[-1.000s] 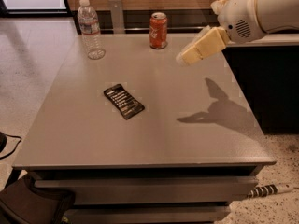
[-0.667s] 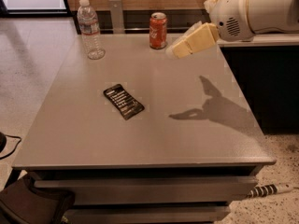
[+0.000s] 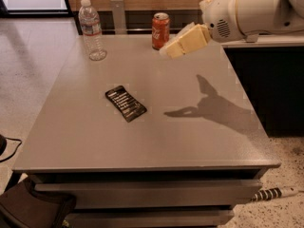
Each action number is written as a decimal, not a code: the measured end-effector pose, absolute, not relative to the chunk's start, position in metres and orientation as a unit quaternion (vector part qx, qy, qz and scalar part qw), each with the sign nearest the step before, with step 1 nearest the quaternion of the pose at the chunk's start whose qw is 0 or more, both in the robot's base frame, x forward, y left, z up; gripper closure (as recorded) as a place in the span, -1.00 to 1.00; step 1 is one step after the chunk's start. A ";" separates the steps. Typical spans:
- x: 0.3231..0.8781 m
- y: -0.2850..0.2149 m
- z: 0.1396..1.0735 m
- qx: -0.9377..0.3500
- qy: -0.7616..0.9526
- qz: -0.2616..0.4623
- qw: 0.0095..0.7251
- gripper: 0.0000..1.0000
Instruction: Knock water bottle over
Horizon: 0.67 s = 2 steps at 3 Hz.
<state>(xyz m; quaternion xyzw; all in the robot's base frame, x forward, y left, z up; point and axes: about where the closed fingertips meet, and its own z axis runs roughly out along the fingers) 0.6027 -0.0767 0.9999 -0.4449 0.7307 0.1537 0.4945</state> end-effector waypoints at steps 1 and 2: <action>0.628 -0.053 0.992 -0.430 0.726 0.147 0.516 -1.00; 0.659 -0.024 0.983 -0.404 0.714 0.151 0.552 -1.00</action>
Offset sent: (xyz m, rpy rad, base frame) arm 0.0971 0.0753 -0.0220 0.1806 -0.1723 -0.1332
